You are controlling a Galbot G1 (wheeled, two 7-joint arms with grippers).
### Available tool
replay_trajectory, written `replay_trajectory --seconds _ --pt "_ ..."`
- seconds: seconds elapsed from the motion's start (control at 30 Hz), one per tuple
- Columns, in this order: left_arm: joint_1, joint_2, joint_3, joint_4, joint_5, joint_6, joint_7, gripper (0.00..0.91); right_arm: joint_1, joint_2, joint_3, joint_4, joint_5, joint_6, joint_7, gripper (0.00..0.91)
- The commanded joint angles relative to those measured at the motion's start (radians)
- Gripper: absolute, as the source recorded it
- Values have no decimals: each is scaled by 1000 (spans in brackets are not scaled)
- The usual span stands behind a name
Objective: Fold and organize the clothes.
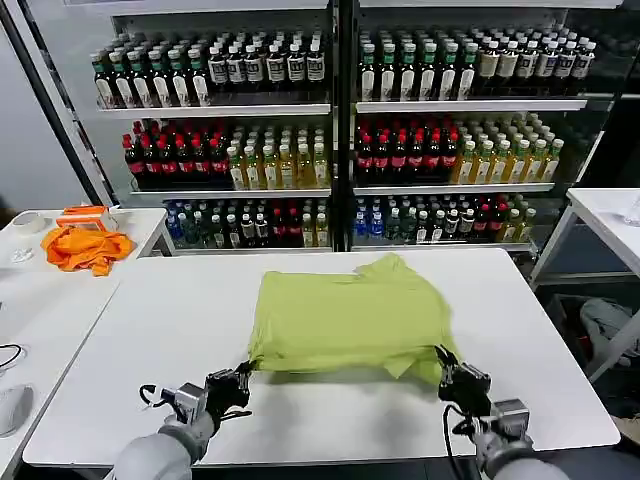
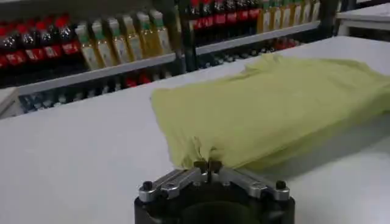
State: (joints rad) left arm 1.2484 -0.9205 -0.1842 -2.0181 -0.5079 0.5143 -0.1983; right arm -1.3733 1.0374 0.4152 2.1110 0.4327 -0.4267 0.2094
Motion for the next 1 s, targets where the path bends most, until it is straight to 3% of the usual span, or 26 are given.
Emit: replay_trajectory --seconds 0.03,0.23,0.27,0.3,0.33,0.37,0.4,0.47,0.6,0.9,1.0 --pt "-174 -6 94 123 1 -22 -33 20 129 -27 -32 -107 17 -1 0 0" --pt "-224 -31 129 161 96 -19 -58 50 152 -19 -61 -148 -20 6 -8 0" --pt "-228 -36 135 166 110 -19 -63 131 154 -13 -65 -153 -29 7 -9 232" --pt "-233 -38 139 171 115 -19 -64 131 154 -10 -67 -155 -34 7 -11 232" --pt "-238 -44 145 179 123 -20 -67 333 155 -3 -73 -161 -50 7 -13 907" --pt "-240 -47 148 182 124 -21 -71 705 154 1 -77 -165 -64 6 -16 907" --pt "-241 -50 150 182 124 -21 -72 907 154 4 -79 -166 -74 5 -17 907" --pt "-240 -58 152 181 123 -22 -72 907 152 17 -85 -177 -136 -22 -39 907" --pt "-219 -64 143 164 120 -24 -71 907 139 40 -79 -170 -164 -19 -38 907" --pt "-72 -71 81 88 123 -21 -80 907 21 51 -2 -56 -158 -8 -27 907" --pt "-47 -81 71 89 121 -19 -82 907 -71 94 41 -4 -158 -25 -16 907"
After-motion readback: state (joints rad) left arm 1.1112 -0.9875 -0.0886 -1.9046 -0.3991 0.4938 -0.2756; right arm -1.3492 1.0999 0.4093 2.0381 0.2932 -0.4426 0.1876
